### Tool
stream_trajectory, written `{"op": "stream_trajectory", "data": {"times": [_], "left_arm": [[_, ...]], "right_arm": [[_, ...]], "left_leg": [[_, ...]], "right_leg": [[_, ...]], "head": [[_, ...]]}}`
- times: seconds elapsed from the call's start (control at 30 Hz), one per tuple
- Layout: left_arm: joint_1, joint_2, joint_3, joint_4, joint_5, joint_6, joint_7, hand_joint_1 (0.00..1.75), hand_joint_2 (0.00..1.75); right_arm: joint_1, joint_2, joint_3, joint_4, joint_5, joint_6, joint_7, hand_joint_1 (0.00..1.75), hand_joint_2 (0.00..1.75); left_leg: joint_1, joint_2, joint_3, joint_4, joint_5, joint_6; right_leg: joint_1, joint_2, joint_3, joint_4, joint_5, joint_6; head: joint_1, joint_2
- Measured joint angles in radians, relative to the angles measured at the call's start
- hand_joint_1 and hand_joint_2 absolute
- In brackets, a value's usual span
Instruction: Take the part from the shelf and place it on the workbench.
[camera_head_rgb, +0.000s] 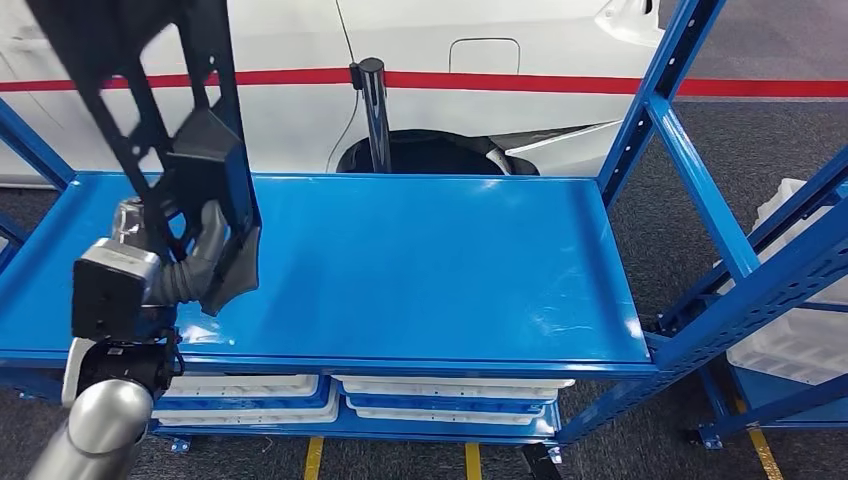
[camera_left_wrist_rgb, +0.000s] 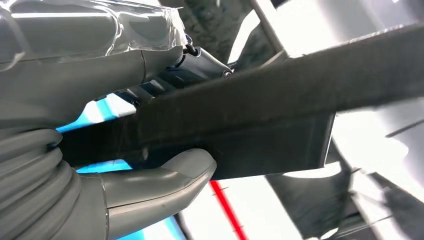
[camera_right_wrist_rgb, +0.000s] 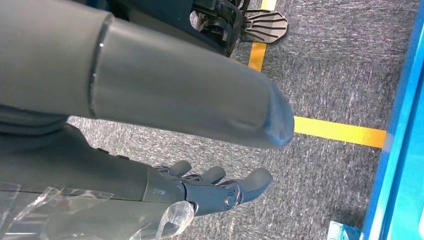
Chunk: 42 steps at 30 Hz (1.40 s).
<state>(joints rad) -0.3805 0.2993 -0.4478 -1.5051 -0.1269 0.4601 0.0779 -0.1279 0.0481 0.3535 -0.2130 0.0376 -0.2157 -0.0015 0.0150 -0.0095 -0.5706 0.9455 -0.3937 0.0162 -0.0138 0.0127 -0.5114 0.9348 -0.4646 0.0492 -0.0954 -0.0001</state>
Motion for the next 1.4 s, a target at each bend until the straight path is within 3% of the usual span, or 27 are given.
{"op": "stream_trajectory", "data": {"times": [0.23, 0.43, 0.5, 0.57, 0.6, 0.63, 0.67, 0.7, 0.77, 0.8, 0.83, 0.93, 1.0, 1.1, 1.13, 1.17, 1.2, 1.3, 1.33, 1.4], "left_arm": [[-0.017, -0.047, 0.033, -0.097, -0.034, 0.127, -0.026, 1.75, 1.75], [-0.025, -0.068, 0.034, -0.157, -0.094, 0.179, -0.026, 1.75, 1.75], [-0.031, -0.076, 0.033, -0.171, -0.105, 0.191, -0.023, 1.75, 1.75], [-0.035, -0.084, 0.032, -0.179, -0.111, 0.196, -0.02, 1.75, 1.75], [-0.034, -0.087, 0.032, -0.181, -0.113, 0.198, -0.019, 1.75, 1.75], [-0.034, -0.089, 0.031, -0.183, -0.114, 0.2, -0.018, 1.75, 1.75], [-0.034, -0.092, 0.031, -0.184, -0.114, 0.202, -0.018, 1.75, 1.75], [-0.034, -0.094, 0.03, -0.185, -0.114, 0.203, -0.018, 1.75, 1.75], [-0.035, -0.098, 0.03, -0.189, -0.115, 0.206, -0.018, 1.75, 1.75], [-0.036, -0.099, 0.029, -0.192, -0.115, 0.207, -0.018, 1.75, 1.75], [-0.037, -0.1, 0.029, -0.195, -0.116, 0.207, -0.018, 1.75, 1.75], [-0.037, -0.101, 0.028, -0.2, -0.118, 0.207, -0.018, 1.75, 1.75], [-0.037, -0.101, 0.027, -0.201, -0.118, 0.207, -0.018, 1.75, 1.75], [-0.038, -0.101, 0.027, -0.201, -0.121, 0.207, -0.018, 1.75, 1.75], [-0.037, -0.101, 0.026, -0.201, -0.122, 0.207, -0.018, 1.75, 1.75], [-0.038, -0.101, 0.025, -0.201, -0.122, 0.207, -0.018, 1.75, 1.75], [-0.038, -0.101, 0.025, -0.201, -0.123, 0.207, -0.018, 1.75, 1.75], [-0.049, -0.102, 0.023, -0.205, -0.125, 0.208, -0.016, 1.75, 1.75], [-0.054, -0.103, 0.023, -0.207, -0.126, 0.208, -0.016, 1.75, 1.75], [-0.06, -0.106, 0.021, -0.209, -0.128, 0.208, -0.013, 1.75, 1.75]], "right_arm": [[0.007, 0.005, 0.0, 0.0, -0.014, -0.015, 0.0, 0.0, 0.0], [0.01, 0.009, 0.0, 0.0, -0.021, -0.021, -0.001, 0.0, 0.0], [0.01, 0.009, 0.0, 0.0, -0.023, -0.023, -0.002, 0.0, 0.0], [0.01, 0.009, 0.0, 0.0, -0.025, -0.025, -0.002, 0.0, 0.0], [0.011, 0.009, 0.0, 0.0, -0.026, -0.025, -0.002, 0.0, 0.0], [0.012, 0.008, 0.0, 0.001, -0.027, -0.025, -0.002, 0.0, 0.0], [0.012, 0.008, 0.0, 0.001, -0.027, -0.025, -0.002, 0.0, 0.0], [0.012, 0.008, 0.0, 0.001, -0.027, -0.025, -0.002, 0.0, 0.0], [0.011, 0.008, 0.001, 0.001, -0.027, -0.025, -0.002, 0.0, 0.0], [0.01, 0.009, 0.001, 0.001, -0.027, -0.025, -0.002, 0.0, 0.0], [0.01, 0.009, 0.001, 0.001, -0.027, -0.026, -0.002, 0.0, 0.0], [0.009, 0.008, 0.0, 0.001, -0.028, -0.026, -0.002, 0.0, 0.0], [0.008, 0.008, 0.0, 0.001, -0.028, -0.026, -0.003, 0.0, 0.0], [0.01, 0.007, 0.0, 0.002, -0.028, -0.026, -0.003, 0.0, 0.0], [0.01, 0.007, 0.0, 0.002, -0.028, -0.027, -0.003, 0.0, 0.0], [0.01, 0.007, 0.0, 0.002, -0.028, -0.027, -0.003, 0.0, 0.0], [0.01, 0.007, 0.0, 0.002, -0.028, -0.028, -0.003, 0.0, 0.0], [0.008, 0.01, 0.0, 0.002, -0.031, -0.029, -0.004, 0.0, 0.0], [0.007, 0.011, 0.0, 0.002, -0.032, -0.03, -0.005, 0.0, 0.0], [0.006, 0.009, 0.0, 0.002, -0.032, -0.032, -0.006, 0.0, 0.0]], "left_leg": [[-0.004, 0.0, -0.001, 0.003, -0.003, 0.003], [-0.006, 0.001, 0.003, -0.005, 0.002, 0.02], [0.001, 0.004, 0.009, -0.018, 0.011, 0.028], [0.003, 0.006, 0.009, -0.019, 0.012, 0.031], [0.004, 0.006, 0.008, -0.019, 0.013, 0.031], [0.005, 0.006, 0.007, -0.019, 0.013, 0.03], [0.007, 0.005, 0.006, -0.018, 0.013, 0.029], [0.011, 0.005, 0.006, -0.017, 0.014, 0.025], [0.017, 0.004, 0.002, -0.009, 0.012, 0.011], [0.017, 0.003, -0.001, -0.005, 0.012, 0.002], [0.015, 0.002, -0.005, 0.0, 0.013, -0.006], [0.019, 0.002, -0.015, 0.005, 0.017, -0.027], [0.023, 0.005, -0.037, 0.056, -0.028, -0.033], [0.018, 0.005, -0.107, 0.263, -0.153, -0.032], [0.015, 0.005, -0.117, 0.308, -0.171, -0.029], [0.011, 0.005, -0.107, 0.315, -0.17, -0.025], [0.006, 0.005, -0.078, 0.281, -0.151, -0.017], [-0.013, 0.008, 0.065, 0.062, -0.09, 0.017], [-0.019, 0.009, 0.092, 0.014, -0.082, 0.022], [-0.025, 0.011, 0.097, -0.012, -0.075, 0.023]], "right_leg": [[-0.008, 0.0, 0.0, -0.001, 0.0, 0.002], [-0.013, 0.0, 0.002, -0.001, -0.003, 0.015], [-0.011, -0.001, -0.021, 0.059, -0.047, 0.018], [-0.012, -0.003, -0.083, 0.196, -0.119, 0.02], [-0.013, -0.003, -0.113, 0.261, -0.143, 0.022], [-0.015, -0.003, -0.13, 0.296, -0.147, 0.025], [-0.017, -0.003, -0.127, 0.291, -0.13, 0.028], [-0.021, -0.003, -0.103, 0.242, -0.096, 0.032], [-0.027, -0.002, -0.032, 0.099, -0.029, 0.04], [-0.027, 0.002, -0.01, 0.052, -0.01, 0.038], [-0.026, 0.005, -0.003, 0.03, -0.005, 0.032], [-0.021, 0.009, -0.019, 0.034, -0.002, 0.002], [-0.018, 0.007, -0.031, 0.034, 0.009, -0.018], [-0.008, 0.004, -0.055, 0.034, 0.026, -0.038], [-0.003, 0.003, -0.063, 0.034, 0.032, -0.042], [0.001, 0.003, -0.07, 0.034, 0.038, -0.044], [0.006, 0.003, -0.076, 0.035, 0.043, -0.046], [0.015, 0.004, -0.088, 0.034, 0.059, -0.046], [0.015, 0.004, -0.09, 0.034, 0.064, -0.044], [0.012, 0.003, -0.092, 0.03, 0.077, -0.034]], "head": [[0.0, 0.0], [0.0, 0.0], [0.002, 0.0], [0.003, 0.0], [0.004, 0.0], [0.004, 0.0], [0.004, 0.0], [0.004, 0.0], [0.004, 0.0], [0.004, 0.0], [0.004, 0.0], [0.003, 0.0], [0.002, 0.0], [0.002, 0.0], [0.002, 0.0], [0.002, 0.0], [0.002, 0.0], [0.002, 0.0], [0.002, 0.0], [0.002, 0.0]]}}
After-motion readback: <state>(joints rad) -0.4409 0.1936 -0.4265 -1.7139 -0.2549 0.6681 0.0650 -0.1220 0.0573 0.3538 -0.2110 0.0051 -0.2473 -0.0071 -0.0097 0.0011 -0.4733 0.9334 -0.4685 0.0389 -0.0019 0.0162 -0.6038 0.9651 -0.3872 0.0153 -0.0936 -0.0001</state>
